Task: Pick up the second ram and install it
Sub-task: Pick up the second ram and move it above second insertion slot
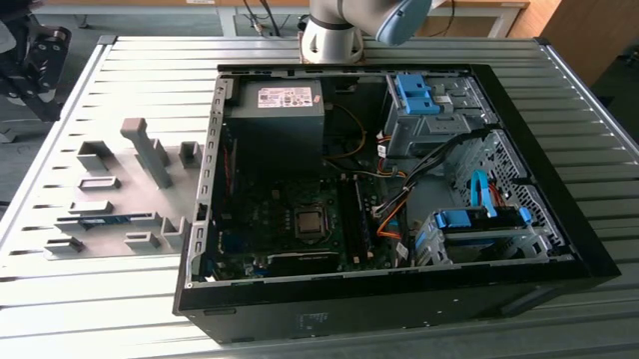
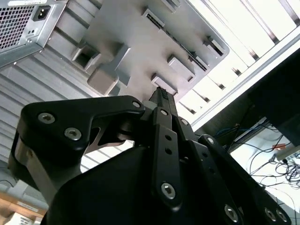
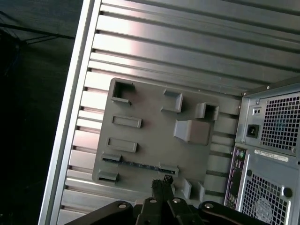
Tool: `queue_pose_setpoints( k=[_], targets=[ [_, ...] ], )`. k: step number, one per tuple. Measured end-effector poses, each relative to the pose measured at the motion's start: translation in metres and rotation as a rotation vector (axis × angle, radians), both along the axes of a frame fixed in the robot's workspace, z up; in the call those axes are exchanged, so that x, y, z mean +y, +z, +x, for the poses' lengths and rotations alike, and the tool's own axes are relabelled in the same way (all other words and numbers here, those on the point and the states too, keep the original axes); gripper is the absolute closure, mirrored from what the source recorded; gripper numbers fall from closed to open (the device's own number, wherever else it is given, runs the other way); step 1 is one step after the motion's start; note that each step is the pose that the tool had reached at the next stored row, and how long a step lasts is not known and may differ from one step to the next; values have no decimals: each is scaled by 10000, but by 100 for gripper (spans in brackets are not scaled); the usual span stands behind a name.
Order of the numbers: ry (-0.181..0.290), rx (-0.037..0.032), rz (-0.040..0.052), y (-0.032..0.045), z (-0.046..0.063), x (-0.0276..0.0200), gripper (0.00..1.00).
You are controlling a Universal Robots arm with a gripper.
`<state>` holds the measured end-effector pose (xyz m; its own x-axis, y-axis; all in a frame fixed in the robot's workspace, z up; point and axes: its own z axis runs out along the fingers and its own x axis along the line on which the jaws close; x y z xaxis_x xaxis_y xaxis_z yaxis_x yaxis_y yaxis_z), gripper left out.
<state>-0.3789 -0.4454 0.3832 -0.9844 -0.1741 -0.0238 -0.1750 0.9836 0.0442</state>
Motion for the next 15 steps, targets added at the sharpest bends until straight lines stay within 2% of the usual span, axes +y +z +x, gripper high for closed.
queue_pose_setpoints(
  k=[15],
  targets=[
    [2686,-1,1,-15,-3,0,90]
  ],
)
